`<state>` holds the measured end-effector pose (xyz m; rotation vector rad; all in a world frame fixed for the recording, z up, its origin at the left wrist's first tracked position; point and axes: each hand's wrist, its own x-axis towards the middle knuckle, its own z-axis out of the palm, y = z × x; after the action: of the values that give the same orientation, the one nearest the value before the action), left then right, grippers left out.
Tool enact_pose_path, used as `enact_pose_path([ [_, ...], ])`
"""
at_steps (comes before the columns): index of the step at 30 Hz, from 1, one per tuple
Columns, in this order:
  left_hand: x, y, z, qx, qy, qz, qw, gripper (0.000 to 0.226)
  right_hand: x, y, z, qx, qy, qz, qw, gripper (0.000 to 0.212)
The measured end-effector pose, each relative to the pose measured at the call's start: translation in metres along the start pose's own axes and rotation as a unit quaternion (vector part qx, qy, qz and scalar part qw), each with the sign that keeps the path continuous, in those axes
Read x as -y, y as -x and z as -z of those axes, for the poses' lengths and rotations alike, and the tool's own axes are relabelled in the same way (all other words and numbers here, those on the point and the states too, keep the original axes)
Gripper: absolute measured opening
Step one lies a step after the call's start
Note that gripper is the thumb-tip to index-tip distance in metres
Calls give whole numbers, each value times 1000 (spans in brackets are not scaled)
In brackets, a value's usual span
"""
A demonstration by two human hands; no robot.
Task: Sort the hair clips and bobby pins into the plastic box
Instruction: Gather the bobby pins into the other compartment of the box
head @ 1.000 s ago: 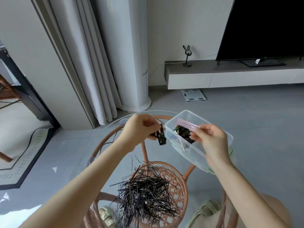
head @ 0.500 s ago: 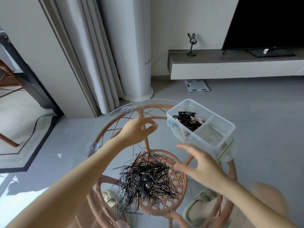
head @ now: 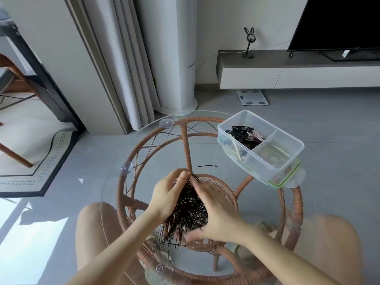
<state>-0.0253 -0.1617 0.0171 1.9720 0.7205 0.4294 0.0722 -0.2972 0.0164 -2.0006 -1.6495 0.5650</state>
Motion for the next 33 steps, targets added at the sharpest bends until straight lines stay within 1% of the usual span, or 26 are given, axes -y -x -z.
enact_pose_path([
  [2, -4, -10, 10, -12, -21, 6, 1000, 66, 6, -2, 17, 16, -71, -33, 997, 119],
  [3, -4, -16, 13, -7, -44, 7, 999, 63, 6, -6, 24, 11, -103, -53, 993, 114],
  [5, -4, -26, 14, 20, -82, 14, 996, 49, 1, -20, 34, -18, -154, -100, 983, 100],
  [6, -5, -28, 13, 27, -92, 14, 995, 47, -5, -29, 35, -36, -148, -129, 980, 92],
  [8, -2, -30, 10, 24, -79, 22, 996, 46, -17, -44, 32, -49, -77, -175, 980, 78],
  [9, 2, -29, 10, 21, -59, 34, 997, 46, -19, -46, 28, -41, -39, -178, 982, 74],
  [11, 4, -28, 13, 23, -33, 51, 998, 50, -15, -39, 19, -11, 10, -152, 988, 65],
  [13, 2, -27, 15, 34, -41, 49, 997, 48, -4, -22, 17, 13, -5, -118, 993, 56],
  [14, 0, -27, 14, 38, -56, 43, 997, 44, 0, -13, 21, 5, -33, -102, 994, 53],
  [15, -4, -26, 13, 41, -72, 36, 996, 43, 3, -4, 30, -18, -54, -93, 994, 50],
  [16, -7, -25, 12, 43, -86, 27, 995, 42, 2, 3, 41, -70, -39, -86, 993, 46],
  [17, -9, -26, 12, 46, -96, 23, 994, 41, -3, 8, 54, -150, 17, -83, 985, 43],
  [18, -9, -26, 13, 49, -102, 21, 993, 41, -13, 14, 68, -233, 91, -86, 964, 41],
  [19, -8, -26, 15, 54, -106, 20, 993, 40, -24, 19, 82, -296, 159, -108, 936, 38],
  [20, -8, -27, 17, 63, -113, 20, 991, 40, -36, 25, 96, -317, 203, -152, 914, 36],
  [21, -7, -27, 19, 73, -120, 22, 990, 40, -46, 31, 108, -297, 238, -197, 903, 37],
  [22, -5, -27, 21, 79, -128, 21, 988, 40, -53, 35, 118, -248, 254, -235, 905, 36],
  [23, -4, -28, 24, 83, -138, 21, 987, 40, -60, 37, 123, -199, 266, -256, 908, 30],
  [24, -2, -28, 26, 82, -157, 20, 984, 40, -62, 38, 122, -164, 284, -263, 907, 18],
  [25, 0, -27, 29, 75, -188, 18, 979, 40, -61, 36, 120, -143, 308, -249, 907, 7],
  [27, 5, -26, 34, 39, -261, 14, 964, 38, -56, 30, 110, -139, 323, -220, 910, 25],
  [28, 7, -26, 37, 22, -282, 18, 959, 38, -48, 25, 106, -151, 314, -219, 911, 29],
  [29, 9, -25, 40, 10, -290, 27, 957, 37, -44, 21, 100, -167, 311, -211, 912, 28],
  [33, 13, -20, 48, -5, -273, 53, 960, 36, -24, 0, 79, -220, 254, -173, 926, 14],
])
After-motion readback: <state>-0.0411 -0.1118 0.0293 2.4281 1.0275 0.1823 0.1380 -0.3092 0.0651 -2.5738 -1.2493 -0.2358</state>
